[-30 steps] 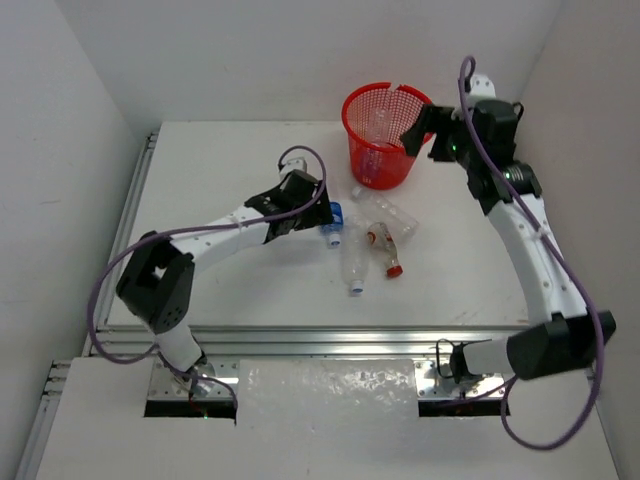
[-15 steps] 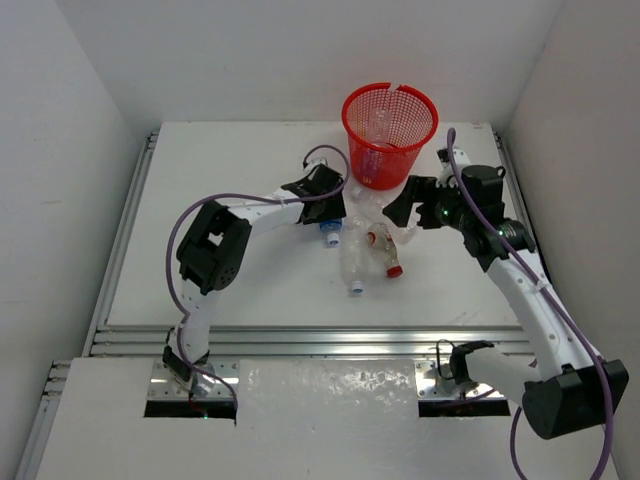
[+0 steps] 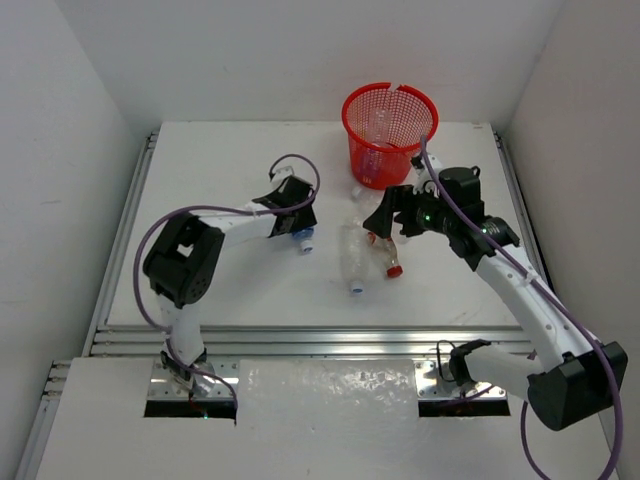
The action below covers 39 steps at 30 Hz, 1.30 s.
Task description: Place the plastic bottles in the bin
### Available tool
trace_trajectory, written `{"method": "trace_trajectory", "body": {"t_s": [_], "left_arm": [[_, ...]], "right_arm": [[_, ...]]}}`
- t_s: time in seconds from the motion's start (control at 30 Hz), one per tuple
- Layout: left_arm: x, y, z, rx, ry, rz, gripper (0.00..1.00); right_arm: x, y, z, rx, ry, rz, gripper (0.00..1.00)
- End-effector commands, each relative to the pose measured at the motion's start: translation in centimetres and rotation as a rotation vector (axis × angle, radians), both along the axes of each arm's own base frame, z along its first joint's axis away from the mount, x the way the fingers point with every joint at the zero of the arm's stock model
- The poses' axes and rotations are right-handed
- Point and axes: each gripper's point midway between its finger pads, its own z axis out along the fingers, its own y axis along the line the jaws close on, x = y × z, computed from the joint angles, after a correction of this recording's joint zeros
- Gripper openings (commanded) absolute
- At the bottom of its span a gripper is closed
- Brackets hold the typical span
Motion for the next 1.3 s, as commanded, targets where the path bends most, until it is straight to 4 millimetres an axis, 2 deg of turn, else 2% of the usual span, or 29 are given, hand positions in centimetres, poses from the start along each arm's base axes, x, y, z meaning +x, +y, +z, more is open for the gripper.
{"method": "trace_trajectory", "body": {"t_s": [0.0, 0.07, 0.1, 0.17, 0.2, 0.23, 0.3, 0.33, 0.37, 0.4, 0.43, 0.47, 0.5, 0.53, 0.57, 0.63, 0.67, 0.73, 0.83, 0.9, 0.97, 1.03, 1.1, 1.13, 1.2, 1.23, 1.27], "left_arm": [[-4.3, 4.8, -0.6, 0.121, 0.051, 0.006, 0.00], [-6.2, 6.3, 0.6, 0.136, 0.034, 0.019, 0.00], [-6.8, 6.3, 2.7, 0.101, -0.012, 0.017, 0.00], [-7.8, 6.0, 4.4, 0.039, -0.074, -0.030, 0.00], [-8.7, 5.9, 4.2, 0.003, -0.110, -0.061, 0.00], [-9.5, 4.6, 7.3, -0.082, -0.199, -0.150, 0.00], [-10.7, 3.2, 9.2, -0.192, -0.328, -0.257, 0.00], [-12.9, 2.1, 10.4, -0.262, -0.385, -0.374, 0.00], [-13.7, 1.5, 11.6, -0.302, -0.439, -0.425, 0.00], [-14.1, 0.9, 13.2, -0.341, -0.511, -0.458, 0.00], [-15.5, 0.5, 15.0, -0.392, -0.574, -0.519, 0.00], [-16.4, 0.4, 14.6, -0.411, -0.581, -0.545, 0.00], [-17.0, 0.1, 15.7, -0.442, -0.628, -0.575, 0.00], [-18.5, -0.5, 17.2, -0.494, -0.674, -0.643, 0.00], [-19.5, -0.7, 16.9, -0.519, -0.679, -0.677, 0.00], [-21.3, -1.3, 18.9, -0.588, -0.745, -0.763, 0.00], [-21.9, -1.4, 19.3, -0.605, -0.764, -0.788, 0.00], [-23.1, -1.8, 20.0, -0.643, -0.776, -0.840, 0.00], [-24.5, -2.2, 20.7, -0.689, -0.799, -0.905, 0.00], [-24.6, -2.2, 21.1, -0.692, -0.812, -0.914, 0.00], [-24.2, -2.2, 20.9, -0.675, -0.791, -0.901, 0.00], [-23.8, -2.3, 20.9, -0.653, -0.779, -0.898, 0.02], [-23.3, -2.2, 20.9, -0.648, -0.772, -0.873, 0.01], [-23.1, -2.2, 20.7, -0.642, -0.766, -0.864, 0.00], [-22.6, -2.1, 20.8, -0.632, -0.760, -0.845, 0.00], [-22.7, -2.1, 20.7, -0.631, -0.751, -0.847, 0.03], [-22.7, -2.1, 20.9, -0.635, -0.752, -0.844, 0.07]], "right_arm": [[0.3, 1.8, 1.7, 0.062, -0.053, 0.060, 0.99], [0.1, 2.3, 1.6, 0.081, -0.038, 0.071, 0.99], [0.2, 2.6, 1.7, 0.092, -0.040, 0.076, 0.99], [0.0, 3.3, 1.6, 0.101, -0.039, 0.099, 0.99], [-0.2, 4.2, 2.0, 0.131, -0.054, 0.151, 0.99], [-0.2, 4.8, 2.2, 0.158, -0.057, 0.179, 0.99], [0.1, 6.1, 2.7, 0.216, -0.076, 0.230, 0.99], [-0.3, 6.9, 3.1, 0.258, -0.060, 0.263, 0.99], [-0.3, 7.4, 3.4, 0.274, -0.061, 0.284, 0.99], [0.0, 8.0, 3.3, 0.286, -0.060, 0.298, 0.99], [-0.1, 8.8, 3.5, 0.294, -0.069, 0.310, 0.99], [0.0, 9.4, 3.6, 0.296, -0.075, 0.321, 0.99], [0.2, 10.0, 4.0, 0.309, -0.102, 0.330, 0.99], [0.6, 10.4, 3.8, 0.316, -0.105, 0.320, 0.99], [0.3, 11.1, 3.7, 0.324, -0.111, 0.335, 0.99], [0.3, 12.4, 4.0, 0.337, -0.127, 0.352, 0.99], [0.4, 12.9, 4.8, 0.341, -0.145, 0.360, 0.99], [-0.1, 14.2, 4.8, 0.338, -0.153, 0.389, 0.99], [-0.5, 15.8, 5.8, 0.344, -0.168, 0.426, 0.99], [-1.2, 16.7, 5.5, 0.373, -0.132, 0.481, 0.99], [-2.8, 17.4, 5.9, 0.427, -0.111, 0.577, 0.88], [-3.4, 17.5, 5.9, 0.442, -0.107, 0.609, 0.71], [-4.6, 17.6, 6.2, 0.465, -0.085, 0.678, 0.73], [-4.9, 17.7, 6.1, 0.468, -0.069, 0.698, 0.68], [-4.9, 17.7, 5.9, 0.463, -0.065, 0.707, 0.52], [-4.9, 17.7, 5.9, 0.460, -0.064, 0.710, 0.28], [-4.8, 17.8, 5.6, 0.453, -0.063, 0.711, 0.16]]}}
